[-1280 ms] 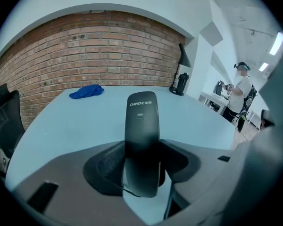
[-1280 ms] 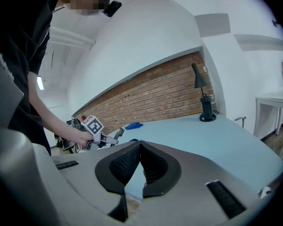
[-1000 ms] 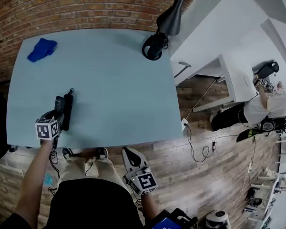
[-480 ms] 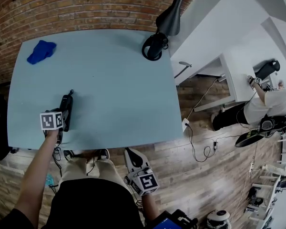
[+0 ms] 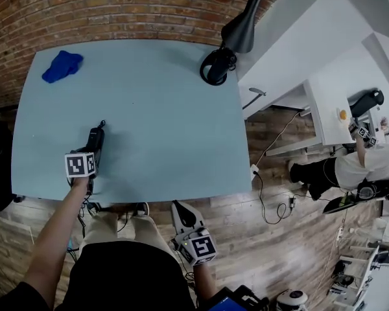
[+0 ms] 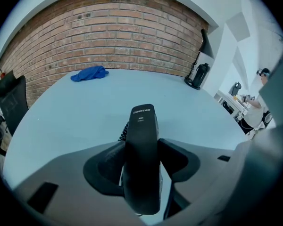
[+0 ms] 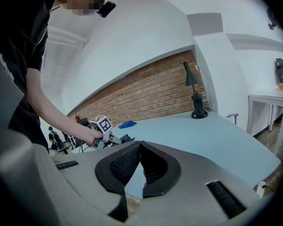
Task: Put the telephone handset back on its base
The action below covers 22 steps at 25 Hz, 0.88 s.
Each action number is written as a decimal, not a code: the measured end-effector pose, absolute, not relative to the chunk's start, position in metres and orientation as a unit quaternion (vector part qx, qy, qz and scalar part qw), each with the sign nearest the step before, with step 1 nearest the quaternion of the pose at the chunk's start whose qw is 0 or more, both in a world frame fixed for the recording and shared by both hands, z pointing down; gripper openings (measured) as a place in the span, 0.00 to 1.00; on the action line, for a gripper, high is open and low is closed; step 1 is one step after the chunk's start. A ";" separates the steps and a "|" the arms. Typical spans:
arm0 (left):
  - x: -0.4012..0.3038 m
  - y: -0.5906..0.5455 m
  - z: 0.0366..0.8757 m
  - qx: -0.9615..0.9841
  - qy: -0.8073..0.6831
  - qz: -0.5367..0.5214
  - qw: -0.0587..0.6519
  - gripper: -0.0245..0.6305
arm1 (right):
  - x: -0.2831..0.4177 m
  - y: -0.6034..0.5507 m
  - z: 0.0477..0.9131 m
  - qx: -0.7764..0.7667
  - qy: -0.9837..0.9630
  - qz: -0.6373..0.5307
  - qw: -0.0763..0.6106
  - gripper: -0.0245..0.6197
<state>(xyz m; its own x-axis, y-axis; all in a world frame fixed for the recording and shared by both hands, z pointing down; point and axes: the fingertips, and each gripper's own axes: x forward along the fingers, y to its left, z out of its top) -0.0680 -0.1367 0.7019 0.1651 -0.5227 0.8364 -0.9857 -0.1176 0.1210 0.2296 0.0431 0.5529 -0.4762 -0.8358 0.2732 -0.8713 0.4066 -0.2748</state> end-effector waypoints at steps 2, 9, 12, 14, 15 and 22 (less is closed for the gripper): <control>-0.065 -0.137 0.702 0.673 -0.561 0.331 0.350 0.43 | 0.227 0.042 0.553 0.506 -0.840 0.189 0.048 0.07; -0.057 -0.119 0.700 0.727 -0.519 0.314 0.322 0.49 | 0.203 0.040 0.551 0.485 -0.854 0.182 0.051 0.07; -0.061 -0.099 0.697 0.756 -0.492 0.295 0.316 0.49 | 0.189 0.037 0.552 0.471 -0.861 0.182 0.057 0.07; -0.067 -0.078 0.694 0.772 -0.478 0.280 0.312 0.49 | 0.175 0.035 0.554 0.457 -0.867 0.186 0.064 0.07; -0.071 -0.067 0.692 0.779 -0.472 0.271 0.312 0.49 | 0.168 0.034 0.555 0.448 -0.871 0.189 0.070 0.07; -0.116 -0.020 0.659 0.809 -0.477 0.207 0.273 0.30 | 0.087 0.003 0.565 0.382 -0.892 0.221 0.095 0.07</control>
